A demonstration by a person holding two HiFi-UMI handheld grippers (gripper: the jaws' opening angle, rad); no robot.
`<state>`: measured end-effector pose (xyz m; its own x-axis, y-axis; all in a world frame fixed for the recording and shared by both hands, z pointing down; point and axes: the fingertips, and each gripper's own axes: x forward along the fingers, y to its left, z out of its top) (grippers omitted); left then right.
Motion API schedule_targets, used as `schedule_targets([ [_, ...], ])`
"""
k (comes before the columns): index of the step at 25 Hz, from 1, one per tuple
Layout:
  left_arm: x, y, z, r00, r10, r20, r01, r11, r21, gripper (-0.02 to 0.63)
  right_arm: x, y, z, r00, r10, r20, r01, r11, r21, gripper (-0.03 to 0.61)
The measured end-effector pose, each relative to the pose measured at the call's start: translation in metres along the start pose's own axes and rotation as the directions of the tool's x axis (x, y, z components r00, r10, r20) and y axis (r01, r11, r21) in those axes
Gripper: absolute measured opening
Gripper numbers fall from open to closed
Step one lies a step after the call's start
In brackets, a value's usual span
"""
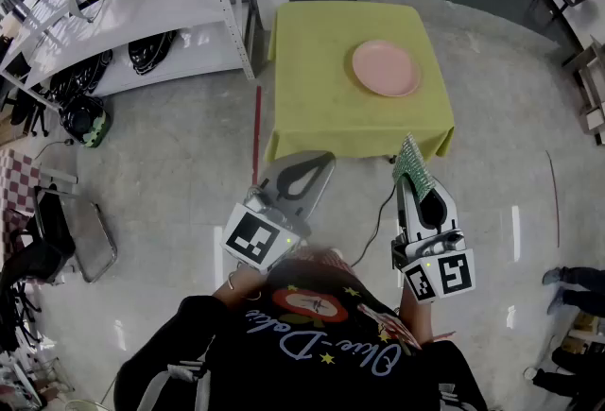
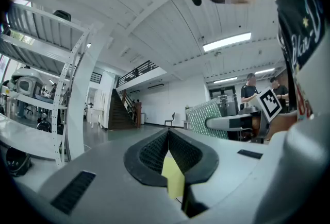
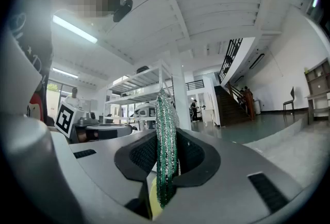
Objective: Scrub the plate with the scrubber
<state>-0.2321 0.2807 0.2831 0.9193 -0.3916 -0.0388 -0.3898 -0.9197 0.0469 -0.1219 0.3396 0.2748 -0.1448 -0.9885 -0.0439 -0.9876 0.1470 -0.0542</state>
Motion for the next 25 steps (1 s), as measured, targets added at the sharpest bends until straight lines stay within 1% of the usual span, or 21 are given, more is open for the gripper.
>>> schedule_targets([
  [8,-0.002,0.001,-0.003,1.000,-0.001,0.002,0.001,1.000,0.021,0.002,-0.001,-0.001,-0.003,1.000,0.002,0.009,-0.002,1.000,0.024,0.063],
  [11,-0.002,-0.004,-0.004,1.000,0.001,-0.006,-0.001,1.000,0.005,0.002,-0.006,-0.001,-0.003,1.000,-0.001,0.012,0.001,1.000,0.026,0.063],
  [18,0.008,-0.020,-0.003,1.000,-0.013,-0.006,0.013,1.000,0.008,0.003,-0.020,-0.016,0.001,1.000,-0.013,0.026,0.012,1.000,0.029,0.063],
  [21,0.013,-0.027,-0.006,1.000,-0.014,-0.007,0.014,1.000,0.026,0.003,-0.028,-0.023,0.004,0.999,-0.010,0.036,0.009,1.000,0.029,0.063],
  [25,0.020,-0.044,-0.005,1.000,-0.011,-0.007,0.011,1.000,0.027,0.003,-0.043,-0.034,0.006,0.999,-0.006,0.040,0.005,1.000,0.026,0.063],
])
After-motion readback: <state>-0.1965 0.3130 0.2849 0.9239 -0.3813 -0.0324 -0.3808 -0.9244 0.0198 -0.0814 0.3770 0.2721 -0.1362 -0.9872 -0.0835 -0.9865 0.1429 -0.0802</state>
